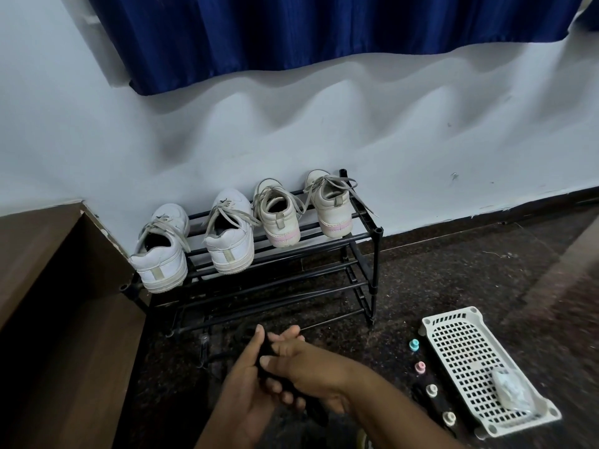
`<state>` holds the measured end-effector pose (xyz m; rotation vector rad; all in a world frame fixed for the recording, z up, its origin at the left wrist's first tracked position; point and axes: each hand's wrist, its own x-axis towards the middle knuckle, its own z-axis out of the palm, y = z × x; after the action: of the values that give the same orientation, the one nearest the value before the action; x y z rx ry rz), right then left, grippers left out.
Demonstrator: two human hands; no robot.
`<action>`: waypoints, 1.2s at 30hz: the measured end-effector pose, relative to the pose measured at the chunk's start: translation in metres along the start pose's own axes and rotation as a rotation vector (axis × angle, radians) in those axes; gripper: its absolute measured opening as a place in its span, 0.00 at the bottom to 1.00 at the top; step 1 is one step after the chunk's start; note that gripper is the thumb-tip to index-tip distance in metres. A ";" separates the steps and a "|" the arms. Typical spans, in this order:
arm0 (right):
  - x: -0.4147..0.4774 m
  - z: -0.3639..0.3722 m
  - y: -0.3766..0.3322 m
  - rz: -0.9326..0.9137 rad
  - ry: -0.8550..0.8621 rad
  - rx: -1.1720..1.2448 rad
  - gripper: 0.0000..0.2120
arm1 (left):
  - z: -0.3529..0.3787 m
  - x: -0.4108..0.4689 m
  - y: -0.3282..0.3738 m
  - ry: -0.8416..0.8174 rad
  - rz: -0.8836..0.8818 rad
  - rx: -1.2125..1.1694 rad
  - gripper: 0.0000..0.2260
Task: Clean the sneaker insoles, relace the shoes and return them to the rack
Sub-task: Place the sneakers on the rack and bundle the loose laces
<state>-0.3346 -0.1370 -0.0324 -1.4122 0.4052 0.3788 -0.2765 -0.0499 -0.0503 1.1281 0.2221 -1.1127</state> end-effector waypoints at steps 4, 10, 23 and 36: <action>-0.004 0.000 0.004 -0.050 0.071 -0.013 0.07 | 0.007 -0.002 -0.001 0.026 0.121 -0.122 0.25; -0.004 -0.007 0.024 -0.170 0.332 0.056 0.05 | 0.016 0.011 -0.008 0.204 0.357 -0.248 0.20; -0.009 -0.181 0.095 0.048 0.454 0.239 0.03 | 0.064 0.118 -0.096 0.264 -0.014 -0.200 0.11; 0.017 -0.398 0.266 0.134 0.661 0.049 0.07 | 0.132 0.314 -0.208 -0.017 -0.191 0.299 0.08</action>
<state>-0.4672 -0.4999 -0.3160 -1.4436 1.0417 -0.0051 -0.3392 -0.3408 -0.3162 1.3828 0.1550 -1.3564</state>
